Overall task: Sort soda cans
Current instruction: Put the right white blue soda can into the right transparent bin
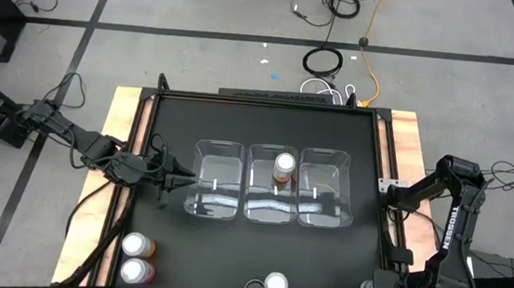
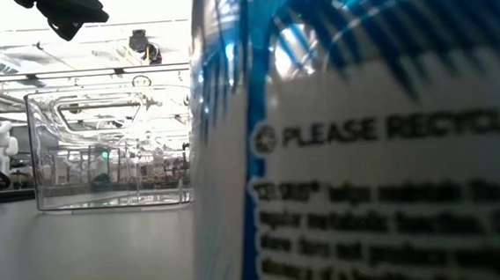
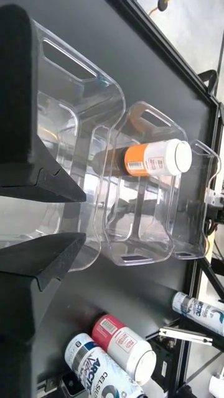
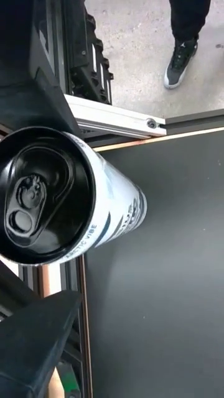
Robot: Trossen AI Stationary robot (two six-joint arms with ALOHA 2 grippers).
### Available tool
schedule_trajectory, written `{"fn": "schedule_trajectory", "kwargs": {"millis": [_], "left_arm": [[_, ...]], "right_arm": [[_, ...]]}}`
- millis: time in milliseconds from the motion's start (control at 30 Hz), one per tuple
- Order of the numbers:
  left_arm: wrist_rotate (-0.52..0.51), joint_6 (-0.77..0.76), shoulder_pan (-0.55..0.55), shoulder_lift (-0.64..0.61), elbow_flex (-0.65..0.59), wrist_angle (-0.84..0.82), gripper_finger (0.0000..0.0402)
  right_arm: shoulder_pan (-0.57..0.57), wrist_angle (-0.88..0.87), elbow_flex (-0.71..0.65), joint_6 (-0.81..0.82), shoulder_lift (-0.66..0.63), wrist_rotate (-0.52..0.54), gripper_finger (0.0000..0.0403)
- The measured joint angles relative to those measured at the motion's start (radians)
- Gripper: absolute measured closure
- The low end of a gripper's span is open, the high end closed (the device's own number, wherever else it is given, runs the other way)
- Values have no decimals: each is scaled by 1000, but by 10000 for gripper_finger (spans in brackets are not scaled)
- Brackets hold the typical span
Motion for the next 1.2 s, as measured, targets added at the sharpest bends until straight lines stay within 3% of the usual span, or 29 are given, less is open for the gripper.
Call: {"fn": "schedule_trajectory", "kwargs": {"millis": [133, 333, 633, 900, 1200], "left_arm": [[0, 0, 0, 0, 0, 0, 303], [0, 0, 0, 0, 0, 0, 303], [0, 2, 0, 0, 0, -1, 303], [0, 2, 0, 0, 0, -1, 303], [0, 2, 0, 0, 0, -1, 303]], "right_arm": [[0, 5, -3, 2, 0, -2, 56], [-1, 11, -3, 4, -1, -46, 158], [-29, -6, -2, 55, -18, -54, 161], [-97, -121, 59, 52, -54, -50, 157], [-249, -374, 267, -19, -87, -42, 156]]}}
